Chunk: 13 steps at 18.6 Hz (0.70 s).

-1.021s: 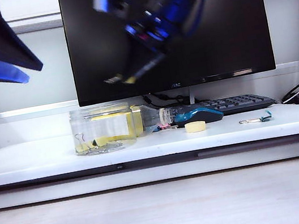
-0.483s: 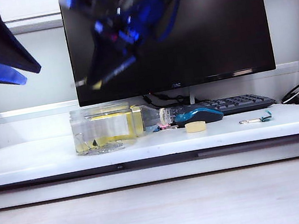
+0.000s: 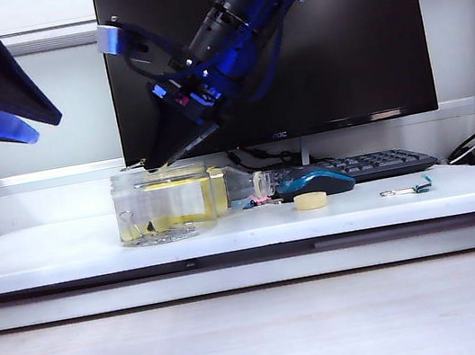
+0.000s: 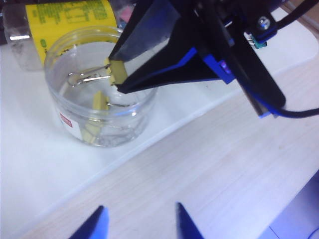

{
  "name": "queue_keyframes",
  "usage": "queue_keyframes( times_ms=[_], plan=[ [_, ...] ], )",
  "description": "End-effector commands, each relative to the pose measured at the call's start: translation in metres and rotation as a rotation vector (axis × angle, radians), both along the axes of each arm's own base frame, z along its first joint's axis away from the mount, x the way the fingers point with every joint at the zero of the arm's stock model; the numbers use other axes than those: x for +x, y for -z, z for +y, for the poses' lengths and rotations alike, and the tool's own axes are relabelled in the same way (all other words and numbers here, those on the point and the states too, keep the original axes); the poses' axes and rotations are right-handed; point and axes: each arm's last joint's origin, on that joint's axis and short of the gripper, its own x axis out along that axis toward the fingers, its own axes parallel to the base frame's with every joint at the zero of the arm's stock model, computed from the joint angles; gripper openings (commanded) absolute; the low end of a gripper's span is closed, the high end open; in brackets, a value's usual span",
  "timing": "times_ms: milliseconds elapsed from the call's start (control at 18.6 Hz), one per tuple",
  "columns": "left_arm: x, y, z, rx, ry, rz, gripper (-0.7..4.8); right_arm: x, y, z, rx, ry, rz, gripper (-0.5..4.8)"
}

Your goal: Pick up the clips with the largest number of clips of the same color on the table and place them in a round transparent plastic box.

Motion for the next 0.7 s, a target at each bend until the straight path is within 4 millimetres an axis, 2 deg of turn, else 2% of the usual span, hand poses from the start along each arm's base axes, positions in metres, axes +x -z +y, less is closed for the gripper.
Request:
queue_keyframes(
  times_ms=[54,161,215,269,376,483,591,698],
  plan=[
    [0.000,-0.001,0.000,-0.005,0.003,-0.008,1.83,0.001,-0.004,0.001,0.008,0.014,-0.035,1.83],
    [0.000,-0.001,0.000,-0.005,0.003,-0.009,1.83,0.002,-0.004,0.001,0.000,0.024,-0.042,1.85],
    [0.000,-0.001,0.000,-0.006,0.003,-0.009,1.83,0.002,-0.004,0.000,-0.009,0.035,-0.049,2.15],
    [0.000,-0.001,0.000,-0.006,0.002,-0.010,1.83,0.002,-0.005,0.001,-0.008,0.035,-0.050,2.21],
    [0.000,-0.002,0.000,-0.004,0.003,-0.015,1.83,0.003,-0.013,0.002,0.001,0.043,-0.074,2.21],
    [0.002,-0.005,-0.001,-0.016,0.001,-0.049,1.83,0.003,-0.040,0.003,0.039,0.046,-0.124,2.21],
    [0.004,-0.010,-0.002,-0.040,0.000,-0.096,1.83,0.001,-0.084,0.001,0.116,0.069,-0.188,2.21],
    [0.005,-0.017,-0.002,-0.057,0.000,-0.128,1.83,-0.005,-0.119,-0.006,0.181,0.091,-0.227,2.20]
  ],
)
